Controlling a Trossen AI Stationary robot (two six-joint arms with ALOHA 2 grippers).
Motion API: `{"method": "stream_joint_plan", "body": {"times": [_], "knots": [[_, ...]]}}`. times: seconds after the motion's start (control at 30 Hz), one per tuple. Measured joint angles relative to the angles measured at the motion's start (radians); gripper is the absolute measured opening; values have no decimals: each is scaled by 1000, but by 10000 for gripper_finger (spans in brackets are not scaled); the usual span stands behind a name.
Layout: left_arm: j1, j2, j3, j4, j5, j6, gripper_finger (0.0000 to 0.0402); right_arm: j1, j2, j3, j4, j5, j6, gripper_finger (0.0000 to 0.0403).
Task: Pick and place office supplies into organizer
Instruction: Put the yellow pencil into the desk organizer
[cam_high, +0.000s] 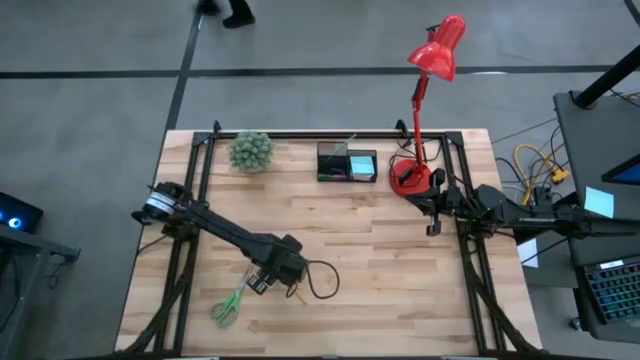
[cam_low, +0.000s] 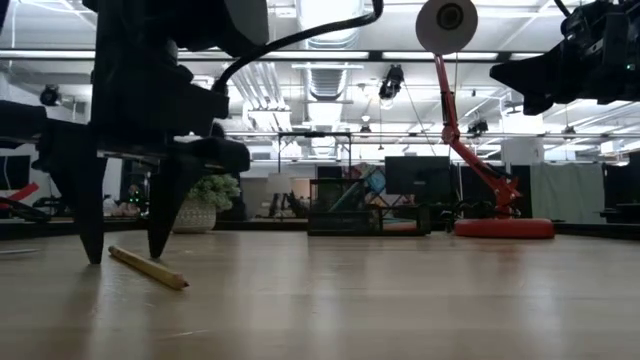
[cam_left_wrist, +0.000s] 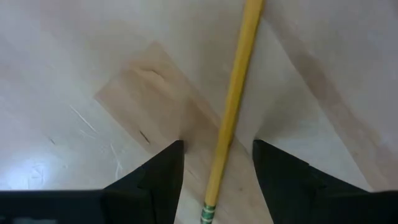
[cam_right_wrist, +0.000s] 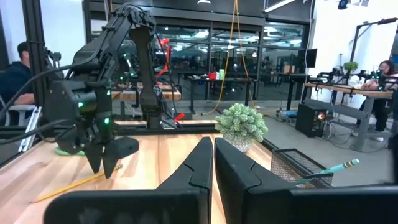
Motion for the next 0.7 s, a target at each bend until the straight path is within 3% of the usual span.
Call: {"method": "stream_joint_plan", "body": {"times": [0.37, 0.7], "knots": [[-2, -3, 0, 7, -12, 116, 177, 0, 0, 0, 0, 0, 0, 8], [0, 0, -1, 19, -2, 123, 176, 0, 0, 0, 0, 0, -1, 9]]}}
